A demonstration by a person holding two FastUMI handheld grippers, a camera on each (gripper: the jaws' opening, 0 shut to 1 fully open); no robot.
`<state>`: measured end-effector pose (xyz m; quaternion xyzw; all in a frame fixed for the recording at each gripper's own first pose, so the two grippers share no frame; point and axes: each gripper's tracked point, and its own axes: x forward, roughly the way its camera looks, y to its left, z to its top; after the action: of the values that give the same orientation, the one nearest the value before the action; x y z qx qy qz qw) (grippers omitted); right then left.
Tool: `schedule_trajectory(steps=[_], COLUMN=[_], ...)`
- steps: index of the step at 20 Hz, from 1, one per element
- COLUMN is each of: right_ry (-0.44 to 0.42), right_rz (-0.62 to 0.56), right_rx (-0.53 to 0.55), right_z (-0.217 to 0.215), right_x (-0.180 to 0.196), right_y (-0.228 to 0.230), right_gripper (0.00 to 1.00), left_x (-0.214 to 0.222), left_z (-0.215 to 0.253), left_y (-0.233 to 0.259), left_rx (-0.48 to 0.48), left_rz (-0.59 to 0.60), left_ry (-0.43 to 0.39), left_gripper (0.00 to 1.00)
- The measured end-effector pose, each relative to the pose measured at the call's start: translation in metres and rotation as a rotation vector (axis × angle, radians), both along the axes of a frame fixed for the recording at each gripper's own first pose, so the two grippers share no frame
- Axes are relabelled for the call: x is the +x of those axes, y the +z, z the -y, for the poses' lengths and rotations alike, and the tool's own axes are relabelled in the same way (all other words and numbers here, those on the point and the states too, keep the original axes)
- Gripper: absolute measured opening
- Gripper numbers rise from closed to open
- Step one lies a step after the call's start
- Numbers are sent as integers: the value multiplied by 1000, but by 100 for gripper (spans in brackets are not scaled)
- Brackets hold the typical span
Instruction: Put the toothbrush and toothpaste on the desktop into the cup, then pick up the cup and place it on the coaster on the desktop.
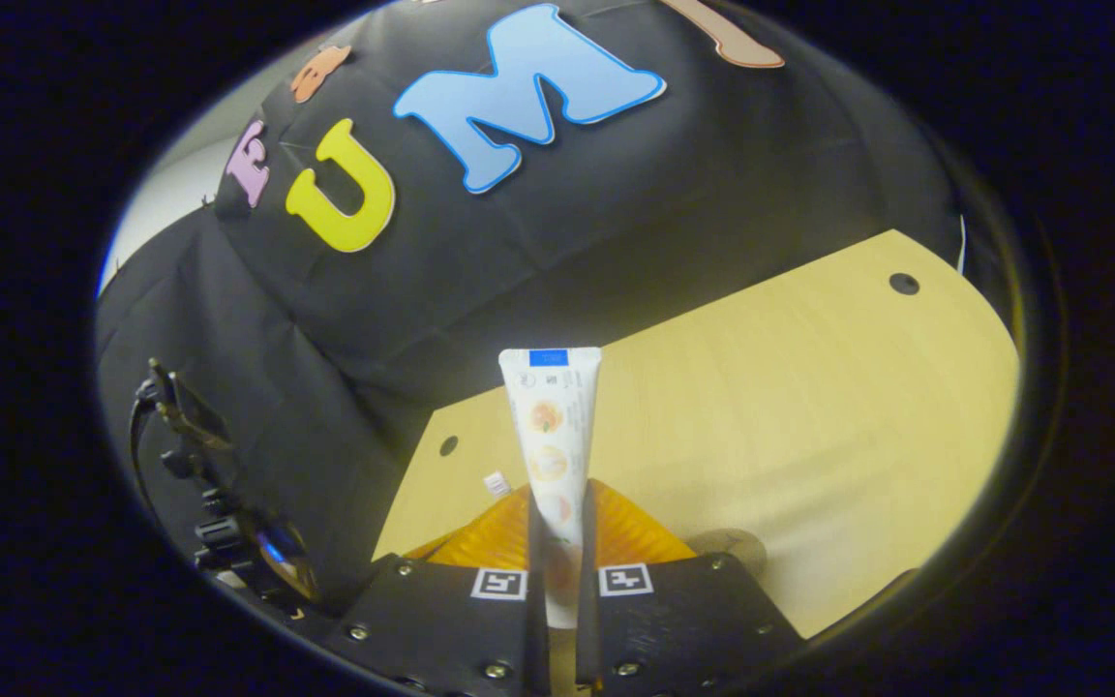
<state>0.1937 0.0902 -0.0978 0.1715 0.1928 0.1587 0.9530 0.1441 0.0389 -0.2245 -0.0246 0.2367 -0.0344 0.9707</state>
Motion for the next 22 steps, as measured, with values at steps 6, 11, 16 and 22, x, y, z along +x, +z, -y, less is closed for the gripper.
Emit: schedule_trajectory(steps=[6, 11, 16, 22], right_ry=[6, -4, -34, -48], right_rz=[37, 90, 145, 163], right_rx=[18, -46, -133, -158], right_z=[-37, -53, -53, -49], right_x=[24, 36, 38, 27], right_y=[-10, -26, -37, -50], right_gripper=[12, 12, 12, 22], left_x=[-29, -49, -59, -65], left_z=[-38, -66, -75, -58], left_y=[-1, -6, -13, -17], left_rx=[45, 68, 63, 57], left_rz=[-18, -42, -61, -75], left_ry=[4, 6, -16, -92], left_gripper=[52, 56, 56, 57])
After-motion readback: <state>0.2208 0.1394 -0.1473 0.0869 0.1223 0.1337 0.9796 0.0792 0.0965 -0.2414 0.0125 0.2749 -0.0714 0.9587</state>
